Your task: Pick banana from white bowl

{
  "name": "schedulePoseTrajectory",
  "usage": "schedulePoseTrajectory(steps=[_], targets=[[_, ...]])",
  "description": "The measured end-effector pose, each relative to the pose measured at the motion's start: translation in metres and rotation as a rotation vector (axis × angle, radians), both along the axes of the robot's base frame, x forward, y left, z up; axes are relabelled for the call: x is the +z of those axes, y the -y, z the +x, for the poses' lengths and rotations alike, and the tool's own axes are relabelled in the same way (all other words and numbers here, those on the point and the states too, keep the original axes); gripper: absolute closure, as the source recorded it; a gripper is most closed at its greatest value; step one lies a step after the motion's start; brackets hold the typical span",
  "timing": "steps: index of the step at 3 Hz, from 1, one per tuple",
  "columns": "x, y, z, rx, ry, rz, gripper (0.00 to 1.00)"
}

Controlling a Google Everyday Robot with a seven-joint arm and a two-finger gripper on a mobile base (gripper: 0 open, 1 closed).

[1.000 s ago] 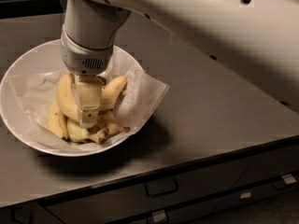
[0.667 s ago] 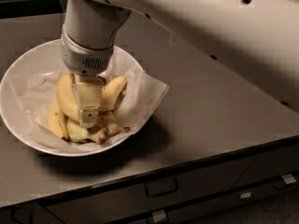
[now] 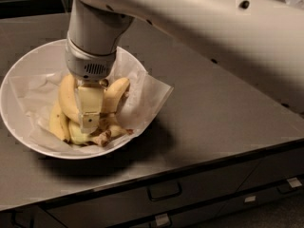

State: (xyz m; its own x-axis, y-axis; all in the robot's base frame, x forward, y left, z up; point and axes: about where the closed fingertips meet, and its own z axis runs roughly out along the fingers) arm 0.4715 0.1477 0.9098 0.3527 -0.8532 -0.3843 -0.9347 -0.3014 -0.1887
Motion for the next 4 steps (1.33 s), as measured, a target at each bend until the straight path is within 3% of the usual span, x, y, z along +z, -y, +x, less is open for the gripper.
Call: schedulePoseTrajectory(steps=[1,2,3,4], targets=[[0.017,0.014,-0.009,0.018,-0.034,-0.095,0.0],[0.016,0.013,-0.009,0.017,-0.033,-0.093,0.0],[0.012,0.012,-0.008,-0.044,-0.067,-0.104,0.0],[0.005,0.006,-0.007,-0.163,-0.097,-0.117,0.0]])
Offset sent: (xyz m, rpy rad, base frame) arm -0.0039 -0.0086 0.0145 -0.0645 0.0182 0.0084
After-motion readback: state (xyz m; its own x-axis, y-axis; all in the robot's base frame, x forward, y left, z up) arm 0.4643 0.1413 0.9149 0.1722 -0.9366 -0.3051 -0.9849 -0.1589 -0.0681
